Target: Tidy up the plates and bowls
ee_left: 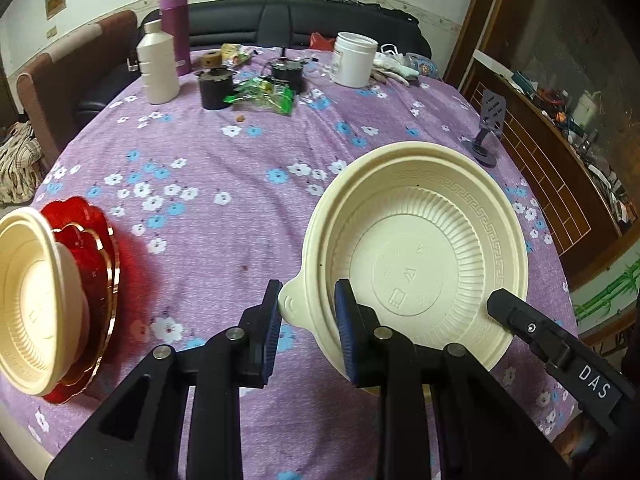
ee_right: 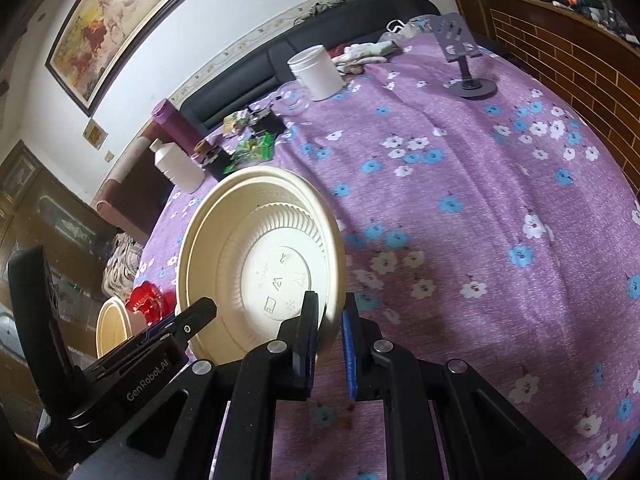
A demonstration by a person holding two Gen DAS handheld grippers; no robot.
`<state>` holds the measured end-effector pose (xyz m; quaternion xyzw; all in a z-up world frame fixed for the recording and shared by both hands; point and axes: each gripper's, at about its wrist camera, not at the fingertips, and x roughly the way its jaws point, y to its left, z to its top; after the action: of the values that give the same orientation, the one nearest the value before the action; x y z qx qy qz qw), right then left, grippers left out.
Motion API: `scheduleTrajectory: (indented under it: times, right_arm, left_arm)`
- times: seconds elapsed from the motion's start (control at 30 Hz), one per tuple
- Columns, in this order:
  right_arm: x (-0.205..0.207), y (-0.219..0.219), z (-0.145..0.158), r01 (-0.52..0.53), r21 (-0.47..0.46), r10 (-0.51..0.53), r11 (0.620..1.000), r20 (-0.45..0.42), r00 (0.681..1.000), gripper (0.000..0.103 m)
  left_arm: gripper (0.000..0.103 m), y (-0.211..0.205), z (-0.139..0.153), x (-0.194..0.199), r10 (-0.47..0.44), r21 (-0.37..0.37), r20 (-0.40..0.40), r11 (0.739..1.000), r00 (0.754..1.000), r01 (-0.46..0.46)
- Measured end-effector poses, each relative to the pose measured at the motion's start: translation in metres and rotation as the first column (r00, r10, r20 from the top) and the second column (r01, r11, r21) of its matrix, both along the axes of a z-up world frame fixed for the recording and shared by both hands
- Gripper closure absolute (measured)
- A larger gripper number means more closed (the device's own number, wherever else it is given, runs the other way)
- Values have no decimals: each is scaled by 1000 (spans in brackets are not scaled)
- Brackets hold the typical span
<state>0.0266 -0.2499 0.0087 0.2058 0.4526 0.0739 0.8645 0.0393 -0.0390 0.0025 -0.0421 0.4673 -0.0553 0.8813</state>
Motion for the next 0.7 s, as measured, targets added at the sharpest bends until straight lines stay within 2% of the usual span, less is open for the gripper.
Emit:
scheduleTrajectory:
  times: [0.4,0.7]
  right_arm:
    - [3,55,16,-118,7,118,993,41,992,92]
    - [10,120,29,-248,20,246,969,73,966,92]
  left_arm:
    - [79,56,16,-20,111,-20,45,994,993,-110]
    - [80,121,34,-46,243,-44,93,970,965,-240]
